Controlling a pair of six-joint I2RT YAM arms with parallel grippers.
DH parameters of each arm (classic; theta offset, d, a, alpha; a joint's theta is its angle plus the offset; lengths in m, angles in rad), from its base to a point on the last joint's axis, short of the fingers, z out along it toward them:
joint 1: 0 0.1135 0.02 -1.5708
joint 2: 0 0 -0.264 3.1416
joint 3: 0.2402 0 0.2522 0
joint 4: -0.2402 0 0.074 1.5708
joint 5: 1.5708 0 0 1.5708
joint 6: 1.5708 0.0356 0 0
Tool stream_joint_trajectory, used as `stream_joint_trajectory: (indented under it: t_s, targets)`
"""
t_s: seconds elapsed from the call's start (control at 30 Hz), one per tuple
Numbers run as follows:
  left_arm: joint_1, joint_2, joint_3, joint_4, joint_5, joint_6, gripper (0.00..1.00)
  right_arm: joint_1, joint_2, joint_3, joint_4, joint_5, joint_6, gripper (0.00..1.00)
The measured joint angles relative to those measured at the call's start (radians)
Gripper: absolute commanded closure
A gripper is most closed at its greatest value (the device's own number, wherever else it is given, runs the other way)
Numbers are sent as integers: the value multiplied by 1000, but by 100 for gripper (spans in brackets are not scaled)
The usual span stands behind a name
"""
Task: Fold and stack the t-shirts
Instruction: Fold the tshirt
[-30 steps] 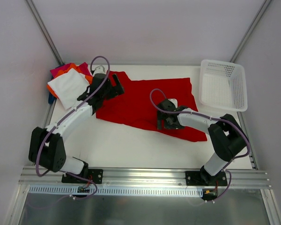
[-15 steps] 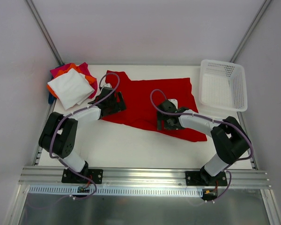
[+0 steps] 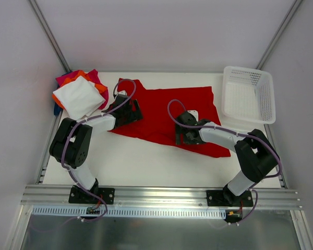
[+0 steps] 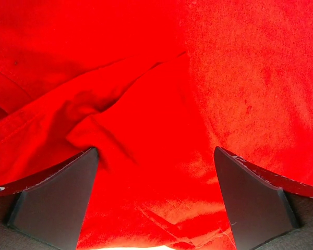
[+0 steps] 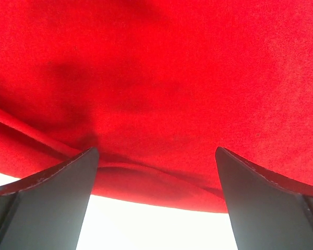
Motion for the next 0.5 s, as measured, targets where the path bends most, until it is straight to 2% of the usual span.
stream_joint_trajectory:
  t_s: [0.27,0.33,0.4,0.43,0.5]
  targets:
    - [1,11,2,13,0,0,9,0,23,4,0,0,0,1]
    - [1,21,2,14,0,-3,36,0,23,4,0,0,0,0]
    - [1,29,2,16,0,-8,51,0,23,4,0,1,0,1]
    - [1,33,2,16,-1,-8,62,0,23,4,0,1,0,1]
    - [1,39,2,18,0,-6,69,0,24,4,0,1,0,1]
